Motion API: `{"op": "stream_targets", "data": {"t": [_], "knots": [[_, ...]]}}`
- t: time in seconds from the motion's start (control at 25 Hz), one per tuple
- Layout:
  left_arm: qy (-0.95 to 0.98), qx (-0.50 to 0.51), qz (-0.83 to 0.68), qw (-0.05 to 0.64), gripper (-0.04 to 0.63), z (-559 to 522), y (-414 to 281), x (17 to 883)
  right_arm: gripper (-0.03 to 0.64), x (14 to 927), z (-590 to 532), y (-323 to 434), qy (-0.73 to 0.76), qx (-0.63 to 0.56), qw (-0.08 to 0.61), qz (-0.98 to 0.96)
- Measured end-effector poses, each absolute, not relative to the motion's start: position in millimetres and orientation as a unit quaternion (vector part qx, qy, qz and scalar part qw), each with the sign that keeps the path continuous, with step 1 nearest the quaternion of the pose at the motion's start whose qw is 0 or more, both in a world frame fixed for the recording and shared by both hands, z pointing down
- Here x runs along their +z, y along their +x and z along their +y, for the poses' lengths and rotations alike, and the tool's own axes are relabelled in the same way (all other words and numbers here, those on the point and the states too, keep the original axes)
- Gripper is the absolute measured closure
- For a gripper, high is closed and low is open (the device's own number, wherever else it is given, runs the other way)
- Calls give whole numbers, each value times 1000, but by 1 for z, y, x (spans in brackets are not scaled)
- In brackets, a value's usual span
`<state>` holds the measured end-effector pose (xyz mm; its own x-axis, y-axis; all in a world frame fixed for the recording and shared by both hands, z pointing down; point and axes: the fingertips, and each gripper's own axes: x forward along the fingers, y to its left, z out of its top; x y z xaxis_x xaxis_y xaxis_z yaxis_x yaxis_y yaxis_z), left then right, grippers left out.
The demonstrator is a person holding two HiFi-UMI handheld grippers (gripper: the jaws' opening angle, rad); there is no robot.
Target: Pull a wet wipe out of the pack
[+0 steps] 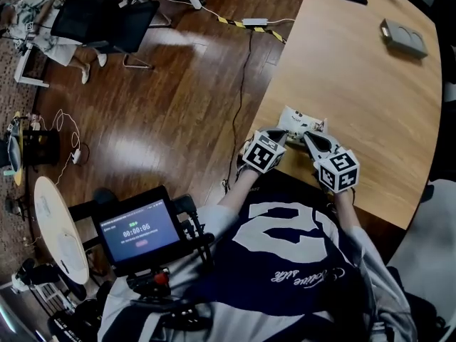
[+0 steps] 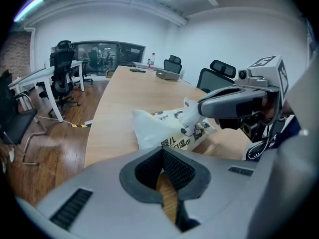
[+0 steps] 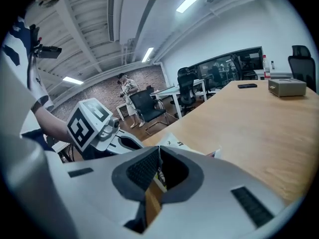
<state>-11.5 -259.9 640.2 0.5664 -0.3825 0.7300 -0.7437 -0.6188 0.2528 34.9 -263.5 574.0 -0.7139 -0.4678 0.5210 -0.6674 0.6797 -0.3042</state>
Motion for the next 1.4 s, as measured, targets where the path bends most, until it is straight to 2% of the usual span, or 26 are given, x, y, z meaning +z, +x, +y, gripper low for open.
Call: {"op": "stream_targets", "data": {"t": [0.6,0.84,1.16,1.28,1.4], "knots": [[851,336,-296,276,594,-252,-5,644,615,551,-239,43,384,234,167,-877],[853,345,-293,261,594,-251,-1,646,617,516,-245,57,418,240,90,-872],[863,344,-273,249,594,-242,2,650,617,493,-235,78,466,229,64,-852],[881,326,-256,227,594,-239,1,640,616,482,-224,86,490,223,52,-841],[888,271,-271,254,594,-241,-7,626,616,475,-206,92,514,222,44,-827]]}}
